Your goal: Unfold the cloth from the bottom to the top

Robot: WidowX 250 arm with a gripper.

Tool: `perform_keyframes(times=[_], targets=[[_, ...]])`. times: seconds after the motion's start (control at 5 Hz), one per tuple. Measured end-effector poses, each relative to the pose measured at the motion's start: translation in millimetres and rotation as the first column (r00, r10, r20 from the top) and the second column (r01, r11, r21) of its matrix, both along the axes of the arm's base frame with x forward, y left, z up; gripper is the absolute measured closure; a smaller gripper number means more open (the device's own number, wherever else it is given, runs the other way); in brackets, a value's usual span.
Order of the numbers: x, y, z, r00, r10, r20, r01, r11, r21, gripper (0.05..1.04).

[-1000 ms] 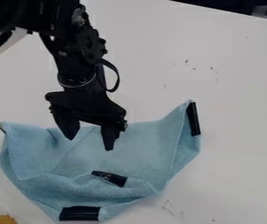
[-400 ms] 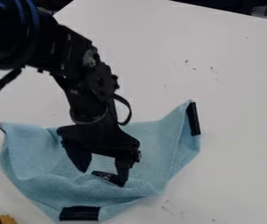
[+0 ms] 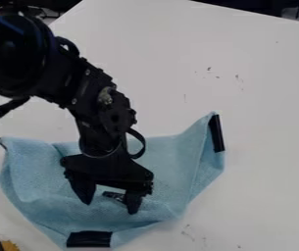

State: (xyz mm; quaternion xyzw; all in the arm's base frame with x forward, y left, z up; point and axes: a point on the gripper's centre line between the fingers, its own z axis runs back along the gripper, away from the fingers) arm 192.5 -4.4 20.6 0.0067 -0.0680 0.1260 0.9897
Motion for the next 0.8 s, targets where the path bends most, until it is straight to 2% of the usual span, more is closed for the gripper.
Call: perform_keyframes(times=[0.2,0.4,0.6,0.8], targets=[[-4.1,0.9,-6.6,1.0,0.006,-0.012,-0.006,1.0,0.004,0.14],[-4.4,0.6,-9.5,1.0,0.003,0.003,-0.003,1.0,0.0,0.428],[-4.7,0.0,-12.5,1.0,-0.002,-0.005,0.002,1.0,-0.001,0.717],[-3.5,-0.9,-12.7,1.0,0.011,0.007,-0.011,1.0,-0.009,0.906]])
